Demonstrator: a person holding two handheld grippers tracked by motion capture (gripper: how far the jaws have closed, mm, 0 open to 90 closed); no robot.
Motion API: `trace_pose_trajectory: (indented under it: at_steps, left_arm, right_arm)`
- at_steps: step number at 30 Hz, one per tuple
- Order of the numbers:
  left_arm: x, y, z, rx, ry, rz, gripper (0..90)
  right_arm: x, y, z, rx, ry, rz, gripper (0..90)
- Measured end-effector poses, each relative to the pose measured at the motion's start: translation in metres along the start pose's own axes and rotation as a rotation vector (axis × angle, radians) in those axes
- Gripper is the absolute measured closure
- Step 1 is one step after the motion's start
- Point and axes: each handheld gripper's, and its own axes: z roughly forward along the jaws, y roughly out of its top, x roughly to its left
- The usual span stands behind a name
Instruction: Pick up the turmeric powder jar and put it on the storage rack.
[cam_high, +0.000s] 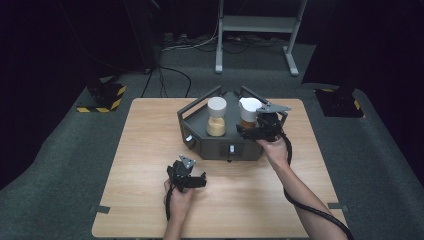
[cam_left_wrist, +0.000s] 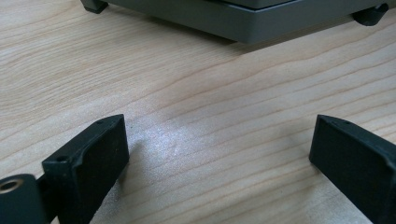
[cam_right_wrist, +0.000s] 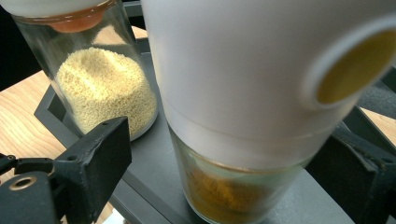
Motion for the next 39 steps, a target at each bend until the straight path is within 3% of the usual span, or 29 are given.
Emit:
trace_pose_trajectory:
  at_steps: [12,39]
  left_arm:
    - [0.0,0.0,0.0,0.0,0.0,0.0,4.6]
    - [0.0,0.0,0.0,0.0,0.0,0.0,4.6]
  right_arm:
    - [0.004,-0.007,-0.007,-0.006,-0.02,-0.001,9.8]
    - [-0.006,-0.034,-0.031,-0.022,-0.027,0.012,10.5]
